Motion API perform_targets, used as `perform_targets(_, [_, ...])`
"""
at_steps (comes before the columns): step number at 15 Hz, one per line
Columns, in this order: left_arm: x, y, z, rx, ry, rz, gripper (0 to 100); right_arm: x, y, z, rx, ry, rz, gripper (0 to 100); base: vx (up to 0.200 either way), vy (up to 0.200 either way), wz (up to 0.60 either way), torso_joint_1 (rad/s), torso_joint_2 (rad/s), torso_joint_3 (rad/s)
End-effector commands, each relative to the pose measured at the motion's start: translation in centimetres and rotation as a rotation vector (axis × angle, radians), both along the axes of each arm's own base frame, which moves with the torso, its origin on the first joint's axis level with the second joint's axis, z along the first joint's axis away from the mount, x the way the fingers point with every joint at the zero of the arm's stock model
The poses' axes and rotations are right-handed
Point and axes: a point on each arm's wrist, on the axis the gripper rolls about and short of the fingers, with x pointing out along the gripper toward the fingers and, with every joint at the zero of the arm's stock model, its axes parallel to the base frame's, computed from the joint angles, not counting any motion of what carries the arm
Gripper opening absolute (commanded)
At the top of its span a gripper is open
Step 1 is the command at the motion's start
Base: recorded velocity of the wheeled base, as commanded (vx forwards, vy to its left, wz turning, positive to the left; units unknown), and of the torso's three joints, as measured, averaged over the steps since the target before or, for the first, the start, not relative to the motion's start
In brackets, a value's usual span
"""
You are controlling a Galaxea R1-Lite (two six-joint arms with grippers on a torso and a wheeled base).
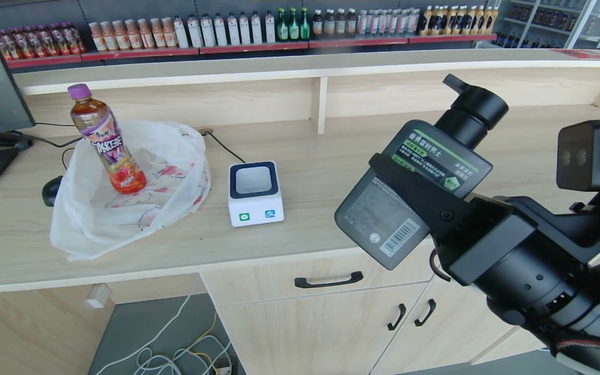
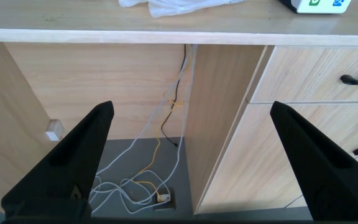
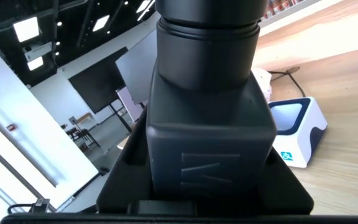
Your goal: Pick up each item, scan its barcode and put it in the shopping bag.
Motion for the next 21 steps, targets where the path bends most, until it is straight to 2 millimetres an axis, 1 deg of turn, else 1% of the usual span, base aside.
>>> perform_targets(1, [0.0,0.0,0.0,0.000,-0.001,0.001,100,0.2,0.3,0.0,-0.001,0.000,0.001,0,0.000,0.000,0.00,0.000,0.00,0.000])
perform_targets(9, [0.0,0.0,0.0,0.000,-0.001,0.000,100,0.2,0.3,-0.3,-0.007,0.009,0.003,0,0.000,0.000,0.00,0.000,0.00,0.000])
perform_targets(12, [0.0,0.0,0.0,0.032,-0.001,-0.002,100,0.2,0.3,-0.2,-0.010,0.003,0.005,0,0.000,0.000,0.00,0.000,0.00,0.000])
perform_targets(15, [0.0,0.0,0.0,0.027,-0.001,0.000,100,0.0,0.0,-0.1,-0.015,-0.015,-0.002,0,0.000,0.000,0.00,0.000,0.00,0.000])
perform_targets(16, [0.0,0.0,0.0,0.027,-0.001,-0.002,100,0.0,0.0,-0.3,-0.024,-0.012,-0.007,0,0.000,0.000,0.00,0.000,0.00,0.000])
perform_targets(17, [0.0,0.0,0.0,0.030,-0.001,-0.002,100,0.2,-0.5,-0.9,-0.047,0.005,-0.030,0,0.000,0.000,0.00,0.000,0.00,0.000])
perform_targets(19, [0.0,0.0,0.0,0.032,-0.001,-0.002,100,1.4,-2.0,-2.1,-0.097,0.027,-0.116,0,0.000,0.000,0.00,0.000,0.00,0.000])
perform_targets(21, [0.0,0.0,0.0,0.029,-0.001,-0.002,100,1.7,-2.6,-2.8,-0.118,0.046,-0.145,0,0.000,0.000,0.00,0.000,0.00,0.000])
